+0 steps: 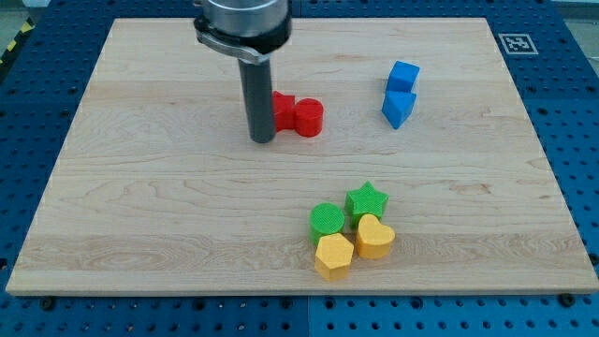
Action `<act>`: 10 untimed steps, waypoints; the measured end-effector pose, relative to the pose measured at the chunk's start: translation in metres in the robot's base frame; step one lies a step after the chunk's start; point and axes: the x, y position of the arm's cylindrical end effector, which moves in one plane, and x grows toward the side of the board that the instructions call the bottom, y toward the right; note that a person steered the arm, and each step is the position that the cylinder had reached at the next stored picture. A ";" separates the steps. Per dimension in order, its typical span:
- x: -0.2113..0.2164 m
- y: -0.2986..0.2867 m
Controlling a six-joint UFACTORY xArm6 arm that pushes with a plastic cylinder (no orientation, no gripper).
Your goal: Push blue blocks into red blocks
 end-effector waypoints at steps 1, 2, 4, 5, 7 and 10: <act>0.019 0.047; 0.025 0.123; -0.038 0.250; -0.039 0.249; -0.053 0.207; -0.049 0.143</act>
